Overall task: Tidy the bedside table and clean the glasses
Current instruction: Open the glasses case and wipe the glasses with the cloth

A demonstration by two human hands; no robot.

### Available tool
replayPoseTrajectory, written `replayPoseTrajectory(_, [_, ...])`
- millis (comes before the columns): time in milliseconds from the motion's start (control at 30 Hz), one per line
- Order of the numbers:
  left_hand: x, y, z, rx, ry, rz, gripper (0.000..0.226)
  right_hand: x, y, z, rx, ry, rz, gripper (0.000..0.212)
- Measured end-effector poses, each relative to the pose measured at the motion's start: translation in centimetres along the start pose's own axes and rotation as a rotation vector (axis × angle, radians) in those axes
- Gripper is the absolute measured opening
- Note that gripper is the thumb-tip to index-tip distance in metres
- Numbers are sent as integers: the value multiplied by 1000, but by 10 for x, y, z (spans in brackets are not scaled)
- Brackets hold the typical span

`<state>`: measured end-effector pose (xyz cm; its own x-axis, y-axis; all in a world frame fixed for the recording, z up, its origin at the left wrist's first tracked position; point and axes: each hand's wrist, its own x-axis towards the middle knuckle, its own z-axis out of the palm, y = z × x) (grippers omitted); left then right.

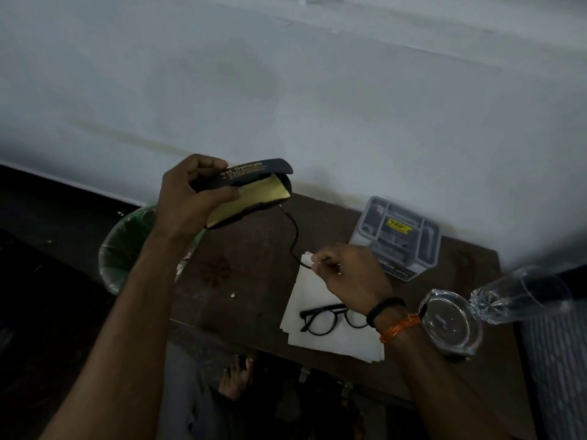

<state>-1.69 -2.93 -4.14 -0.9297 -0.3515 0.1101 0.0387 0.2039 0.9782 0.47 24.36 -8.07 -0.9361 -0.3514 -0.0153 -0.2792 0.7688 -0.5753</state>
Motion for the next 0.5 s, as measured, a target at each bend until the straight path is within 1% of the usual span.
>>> replayPoseTrajectory(100, [-1, 3, 2, -59, -19, -19, 41, -2, 3, -2, 36, 41, 36, 18])
replayPoseTrajectory(167, [-3, 6, 6, -96, -67, -60, 42, -1, -1, -4, 103, 177, 63, 24])
replayPoseTrajectory(200, [-5, 8, 10, -105, -106, -72, 42, -1, -5, -8, 185, 255, 95, 26])
replayPoseTrajectory(233, [-7, 10, 14, -114, -145, -81, 41, 0, -8, -12, 341, 302, 147, 29])
replayPoseTrajectory(267, [-10, 12, 19, -125, -185, -90, 40, 0, -13, -18, 567, 294, 218, 35])
replayPoseTrajectory(333, [-14, 16, 29, -143, -258, -106, 42, 2, -18, -29, 1030, 156, 347, 45])
replayPoseTrajectory(367, [-15, 16, 33, -147, -293, -112, 45, 3, -18, -32, 1150, 85, 370, 46])
replayPoseTrajectory(433, [-18, 16, 40, -166, -350, -128, 53, 4, -17, -33, 1205, 2, 347, 41])
replayPoseTrajectory(500, [-22, 16, 45, -194, -372, -158, 56, 4, -16, -32, 1184, 7, 306, 39])
